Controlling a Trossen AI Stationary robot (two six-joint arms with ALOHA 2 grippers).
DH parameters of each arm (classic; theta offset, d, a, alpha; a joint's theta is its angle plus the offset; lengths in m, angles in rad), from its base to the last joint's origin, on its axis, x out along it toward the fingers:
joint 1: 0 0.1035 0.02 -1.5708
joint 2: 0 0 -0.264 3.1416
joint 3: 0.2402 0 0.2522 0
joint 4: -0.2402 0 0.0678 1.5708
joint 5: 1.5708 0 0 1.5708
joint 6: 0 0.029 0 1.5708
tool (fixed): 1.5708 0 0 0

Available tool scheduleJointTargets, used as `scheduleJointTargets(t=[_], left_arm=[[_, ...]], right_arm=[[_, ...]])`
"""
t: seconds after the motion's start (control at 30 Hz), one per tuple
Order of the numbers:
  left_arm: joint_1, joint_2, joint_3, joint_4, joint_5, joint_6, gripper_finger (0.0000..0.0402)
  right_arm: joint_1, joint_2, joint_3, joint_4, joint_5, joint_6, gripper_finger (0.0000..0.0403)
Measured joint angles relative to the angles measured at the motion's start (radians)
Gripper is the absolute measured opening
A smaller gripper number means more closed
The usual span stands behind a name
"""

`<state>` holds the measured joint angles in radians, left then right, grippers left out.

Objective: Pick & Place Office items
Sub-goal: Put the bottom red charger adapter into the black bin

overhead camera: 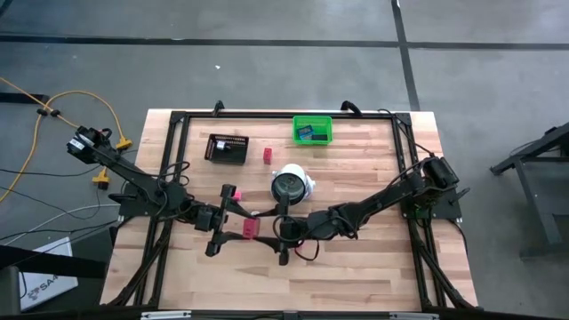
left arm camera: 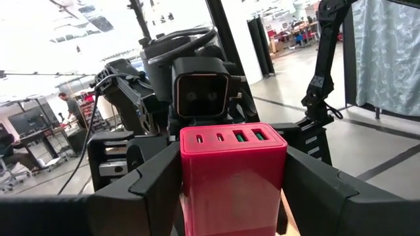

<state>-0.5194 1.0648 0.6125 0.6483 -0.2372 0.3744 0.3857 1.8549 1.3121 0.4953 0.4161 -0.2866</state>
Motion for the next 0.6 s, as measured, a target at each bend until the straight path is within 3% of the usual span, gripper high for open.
scheduleJointTargets(t=[0.27, 0.6], left_arm=[[0.0, 0.0, 0.0, 0.0, 0.0, 0.0, 0.022], [0.0, 0.0, 0.0, 0.0, 0.0, -0.003, 0.022]], right_arm=[[-0.003, 0.0, 0.0, -0.018, -0.006, 0.005, 0.031], [-0.003, 0.0, 0.0, -0.094, 0.066, 0.049, 0.0317]])
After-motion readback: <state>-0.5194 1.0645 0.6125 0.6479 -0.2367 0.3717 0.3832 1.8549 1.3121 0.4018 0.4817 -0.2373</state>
